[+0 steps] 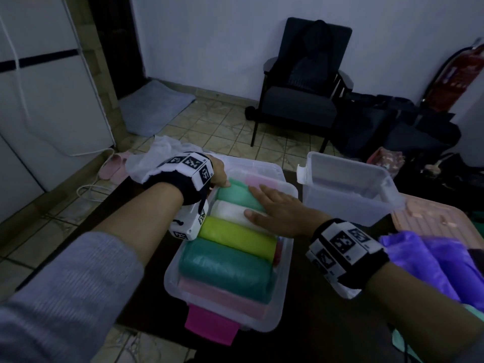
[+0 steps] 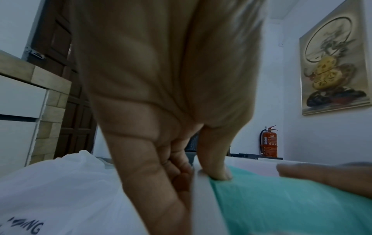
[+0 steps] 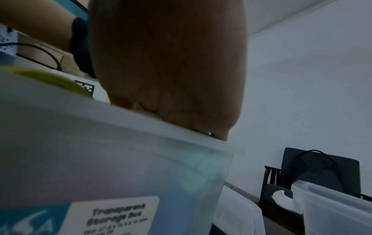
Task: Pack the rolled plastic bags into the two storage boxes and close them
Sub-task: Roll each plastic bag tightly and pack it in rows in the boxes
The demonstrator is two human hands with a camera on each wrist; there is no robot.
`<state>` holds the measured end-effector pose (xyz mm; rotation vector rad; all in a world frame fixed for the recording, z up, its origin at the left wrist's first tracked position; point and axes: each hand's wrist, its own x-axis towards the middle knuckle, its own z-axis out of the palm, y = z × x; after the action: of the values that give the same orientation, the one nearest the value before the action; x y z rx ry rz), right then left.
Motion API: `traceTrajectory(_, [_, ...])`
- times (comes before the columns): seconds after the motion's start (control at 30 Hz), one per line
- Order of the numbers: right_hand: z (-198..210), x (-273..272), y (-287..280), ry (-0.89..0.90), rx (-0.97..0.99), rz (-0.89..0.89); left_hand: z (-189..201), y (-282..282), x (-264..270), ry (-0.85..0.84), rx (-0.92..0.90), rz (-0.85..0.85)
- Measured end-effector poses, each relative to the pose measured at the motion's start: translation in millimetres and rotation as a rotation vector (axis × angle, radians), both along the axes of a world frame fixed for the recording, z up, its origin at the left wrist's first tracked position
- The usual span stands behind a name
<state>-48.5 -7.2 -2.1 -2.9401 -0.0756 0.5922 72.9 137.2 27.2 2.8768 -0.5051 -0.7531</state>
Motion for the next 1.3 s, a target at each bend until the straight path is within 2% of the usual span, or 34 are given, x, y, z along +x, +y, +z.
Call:
traceTrajectory(0.1, [-3,-2,0,-0.011,-0.017,0.005,-2,-2,1,-0.046,0.052,-0.061])
traceTrajectory(0.23, [-9,-9,2,-0.074,-0.065,0.006,0,-3,-4,-0.033,0.047,-0.059])
traceTrajectory(0.33, [-10,-12,3,-0.105,-0.082,0.011,3,-2,-11,-0.123,0.110,-0.106])
traceTrajectory(0.5, [-9,-15,4,-0.106,-0.042,-0.026,9,1,-31,-0.174,0.096,-0.097])
traceTrajectory(0.57, [-5,-23,10,-0.114,0.023,-0.071,12,10,-39,-0.127,0.060,-0.087])
traceTrajectory(0.67, [-4,-47,30,-0.142,0.123,-0.063,15,25,-52,0.056,0.090,-0.090])
traceTrajectory(0.77, [-9,-64,44,-0.151,0.124,-0.052,6,38,-67,0.173,0.101,-0.061])
traceTrajectory(0.9, [-11,-65,45,-0.163,0.046,-0.025,-9,47,-85,0.011,0.061,-0.037])
traceTrajectory(1.03, [-17,-67,47,-0.208,0.000,-0.013,0,40,-96,0.074,0.119,-0.073])
traceTrajectory(1.13, [-19,-68,47,-0.246,-0.028,-0.008,6,36,-105,-0.029,0.184,-0.071])
traceTrajectory(1.2, [-21,-68,47,-0.269,-0.024,-0.009,5,38,-108,-0.068,0.162,-0.043])
traceTrajectory(1.3, [-25,-70,46,-0.348,0.011,-0.031,-2,44,-105,-0.012,0.092,-0.018])
